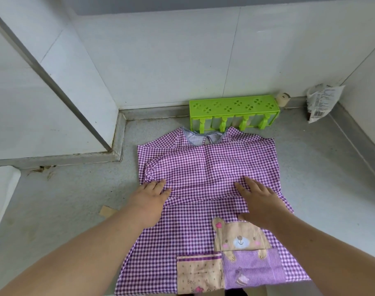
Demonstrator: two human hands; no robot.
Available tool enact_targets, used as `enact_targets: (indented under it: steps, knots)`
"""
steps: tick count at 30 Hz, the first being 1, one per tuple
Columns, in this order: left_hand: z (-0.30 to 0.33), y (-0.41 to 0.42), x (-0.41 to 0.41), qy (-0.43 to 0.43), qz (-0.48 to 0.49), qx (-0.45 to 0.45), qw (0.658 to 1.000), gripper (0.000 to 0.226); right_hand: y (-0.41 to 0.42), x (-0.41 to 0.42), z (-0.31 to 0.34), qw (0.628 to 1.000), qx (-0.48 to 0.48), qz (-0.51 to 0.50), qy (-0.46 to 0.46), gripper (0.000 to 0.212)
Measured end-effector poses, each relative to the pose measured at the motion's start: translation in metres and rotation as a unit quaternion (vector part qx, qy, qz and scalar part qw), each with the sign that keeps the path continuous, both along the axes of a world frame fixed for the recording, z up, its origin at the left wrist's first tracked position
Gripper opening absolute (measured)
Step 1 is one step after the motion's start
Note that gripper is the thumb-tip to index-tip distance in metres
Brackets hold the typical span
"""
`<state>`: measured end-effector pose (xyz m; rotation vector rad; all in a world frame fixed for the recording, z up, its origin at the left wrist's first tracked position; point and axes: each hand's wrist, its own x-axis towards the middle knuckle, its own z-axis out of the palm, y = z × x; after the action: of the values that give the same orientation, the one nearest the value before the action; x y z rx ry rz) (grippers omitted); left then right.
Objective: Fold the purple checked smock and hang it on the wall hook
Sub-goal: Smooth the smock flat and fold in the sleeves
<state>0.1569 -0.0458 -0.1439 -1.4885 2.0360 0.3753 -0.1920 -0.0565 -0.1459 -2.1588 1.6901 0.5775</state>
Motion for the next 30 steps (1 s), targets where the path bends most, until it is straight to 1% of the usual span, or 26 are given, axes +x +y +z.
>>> enact_targets:
  steps: [2, 4, 6, 10, 13, 16, 18, 20, 22, 25, 27, 28, 30]
  knots:
    - [0.004, 0.007, 0.001, 0.019, -0.003, -0.010, 1.000, 0.084, 0.017, 0.002, 0.003, 0.999, -0.043, -0.026, -0.016, 0.101]
    - [0.007, 0.013, 0.003, 0.031, 0.009, -0.014, 0.999, 0.084, 0.036, -0.002, 0.002, 0.997, -0.062, -0.045, -0.032, 0.094]
    - [0.006, 0.021, 0.008, 0.039, 0.024, -0.017, 0.999, 0.087, 0.059, -0.008, 0.002, 0.997, -0.053, -0.058, -0.025, 0.092]
    - [0.006, 0.039, 0.017, 0.054, 0.074, -0.026, 0.995, 0.090, 0.091, -0.033, 0.002, 0.994, -0.036, -0.105, -0.008, 0.096]
    - [0.007, 0.064, 0.019, 0.058, 0.130, -0.036, 0.989, 0.093, 0.110, -0.054, 0.003, 0.991, -0.026, -0.129, 0.000, 0.101]
    - [0.004, 0.098, 0.017, 0.058, 0.195, -0.046, 0.978, 0.094, 0.125, -0.073, 0.003, 0.992, -0.038, -0.123, 0.000, 0.106]
    - [-0.001, 0.119, 0.018, 0.063, 0.256, -0.046, 0.963, 0.095, 0.132, -0.082, 0.004, 0.989, -0.054, -0.136, -0.002, 0.104]
    - [-0.006, 0.144, 0.018, 0.072, 0.330, -0.039, 0.940, 0.095, 0.141, -0.092, 0.003, 0.985, -0.056, -0.164, -0.004, 0.102]
    - [-0.009, 0.164, 0.017, 0.084, 0.393, -0.036, 0.915, 0.093, 0.151, -0.104, 0.000, 0.975, -0.057, -0.215, -0.025, 0.101]
    - [-0.012, 0.186, 0.019, 0.090, 0.467, -0.032, 0.879, 0.084, 0.162, -0.118, -0.001, 0.952, -0.042, -0.298, -0.053, 0.099]
    - [-0.020, 0.201, 0.028, 0.085, 0.489, -0.028, 0.868, 0.081, 0.172, -0.122, 0.001, 0.933, -0.042, -0.351, -0.060, 0.092]
    - [-0.024, 0.207, 0.031, 0.082, 0.488, -0.029, 0.868, 0.079, 0.177, -0.124, 0.000, 0.921, -0.047, -0.381, -0.061, 0.088]
    - [-0.032, 0.215, 0.038, 0.087, 0.500, -0.041, 0.861, 0.067, 0.187, -0.129, -0.004, 0.890, -0.051, -0.445, -0.081, 0.073]
